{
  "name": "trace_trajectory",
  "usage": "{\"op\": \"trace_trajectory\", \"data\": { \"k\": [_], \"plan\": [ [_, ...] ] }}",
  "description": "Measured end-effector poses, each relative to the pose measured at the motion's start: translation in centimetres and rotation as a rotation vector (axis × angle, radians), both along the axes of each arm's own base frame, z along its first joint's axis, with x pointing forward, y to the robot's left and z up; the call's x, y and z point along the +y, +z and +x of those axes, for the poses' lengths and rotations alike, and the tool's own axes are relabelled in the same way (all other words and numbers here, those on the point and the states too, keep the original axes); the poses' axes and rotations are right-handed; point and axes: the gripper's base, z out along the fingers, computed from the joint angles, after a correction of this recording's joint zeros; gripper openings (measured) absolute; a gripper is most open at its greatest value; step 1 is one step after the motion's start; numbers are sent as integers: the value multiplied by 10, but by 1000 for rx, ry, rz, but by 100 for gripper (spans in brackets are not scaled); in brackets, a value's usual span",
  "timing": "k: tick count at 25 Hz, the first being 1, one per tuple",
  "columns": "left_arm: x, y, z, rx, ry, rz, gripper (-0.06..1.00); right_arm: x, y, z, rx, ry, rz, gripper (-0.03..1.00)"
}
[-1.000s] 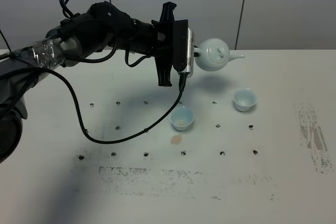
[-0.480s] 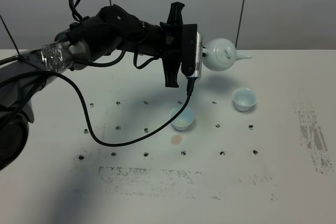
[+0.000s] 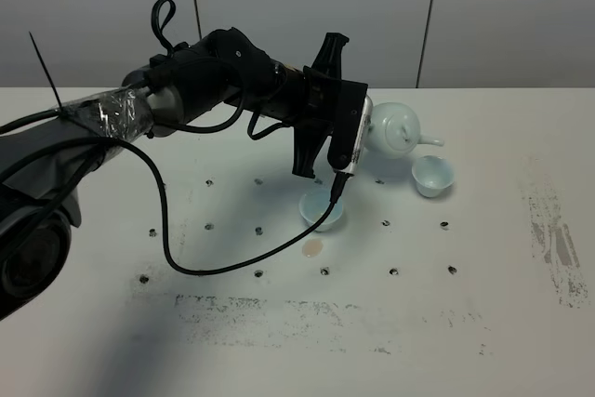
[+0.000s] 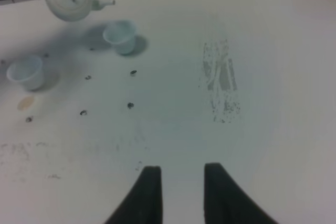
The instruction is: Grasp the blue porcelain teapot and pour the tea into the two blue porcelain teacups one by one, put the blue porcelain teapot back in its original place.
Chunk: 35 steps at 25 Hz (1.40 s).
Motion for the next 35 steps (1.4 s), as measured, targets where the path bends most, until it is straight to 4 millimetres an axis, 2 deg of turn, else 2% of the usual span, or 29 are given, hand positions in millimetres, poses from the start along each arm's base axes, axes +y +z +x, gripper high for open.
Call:
{"op": "trace_trajectory", "data": {
  "k": [6, 13, 26, 35],
  "plan": [
    [-6, -1, -2, -42, -9, 28, 10, 0, 0, 0, 0, 0, 0, 22],
    [-12, -11, -5, -75, -48, 101, 10, 0, 0, 0, 0, 1, 1, 22],
    [-25, -11, -10, -167, -84, 162, 10, 0, 0, 0, 0, 1, 1, 22],
    [-24, -11, -9, -195, -93, 194, 10, 0, 0, 0, 0, 1, 1, 22]
  ]
}}
